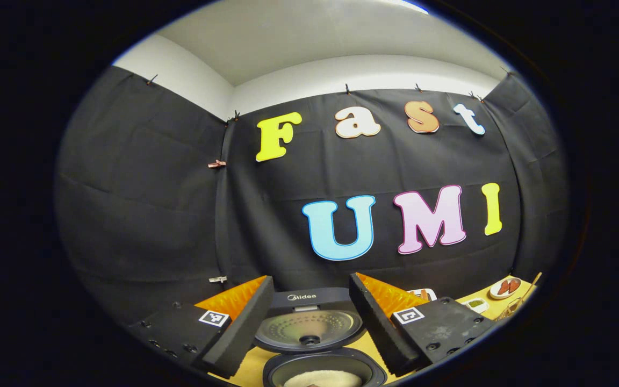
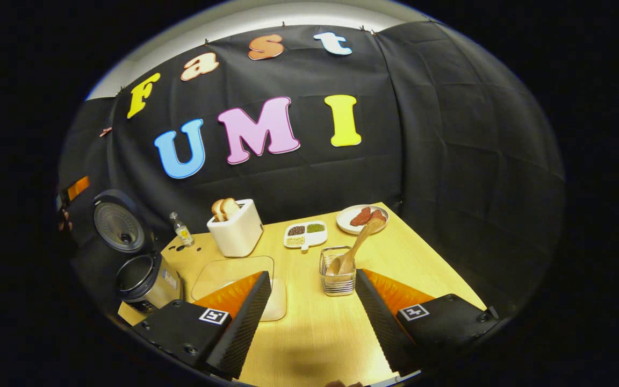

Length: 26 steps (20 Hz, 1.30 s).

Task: Close the left gripper, press the button to open the rice cooker; take a wooden spoon from the chopstick holder with the right hand, scoop a spoonful of rice and pour it into the rice cooker, then put the wooden spoon back into the chopstick holder.

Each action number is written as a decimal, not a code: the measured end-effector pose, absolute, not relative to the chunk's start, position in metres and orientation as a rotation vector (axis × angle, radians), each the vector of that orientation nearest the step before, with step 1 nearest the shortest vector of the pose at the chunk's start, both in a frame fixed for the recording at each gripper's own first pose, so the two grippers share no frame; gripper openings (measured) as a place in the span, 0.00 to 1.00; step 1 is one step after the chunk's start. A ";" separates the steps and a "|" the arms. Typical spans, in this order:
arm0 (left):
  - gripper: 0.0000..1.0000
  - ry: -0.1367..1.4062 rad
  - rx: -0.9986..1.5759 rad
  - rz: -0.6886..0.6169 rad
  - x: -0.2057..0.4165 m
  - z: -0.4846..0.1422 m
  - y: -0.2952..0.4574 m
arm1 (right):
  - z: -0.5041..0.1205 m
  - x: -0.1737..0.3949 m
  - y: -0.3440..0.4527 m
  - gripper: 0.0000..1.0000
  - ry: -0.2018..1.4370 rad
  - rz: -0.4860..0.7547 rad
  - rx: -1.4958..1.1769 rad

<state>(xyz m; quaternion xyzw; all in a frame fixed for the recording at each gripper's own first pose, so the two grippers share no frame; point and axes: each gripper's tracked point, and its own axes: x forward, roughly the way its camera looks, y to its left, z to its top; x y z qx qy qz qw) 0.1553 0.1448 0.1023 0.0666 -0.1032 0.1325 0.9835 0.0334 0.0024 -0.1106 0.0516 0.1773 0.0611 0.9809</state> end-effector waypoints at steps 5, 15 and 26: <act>0.95 -0.249 0.149 0.245 0.202 0.105 0.171 | -0.100 -0.014 0.015 0.99 0.342 0.141 0.019; 0.98 -0.134 0.126 0.235 0.248 0.072 0.190 | -0.100 -0.043 0.007 0.99 0.337 0.059 0.070; 0.99 0.152 0.009 0.251 0.159 0.008 0.144 | -0.130 -0.023 0.042 0.99 0.401 0.124 0.119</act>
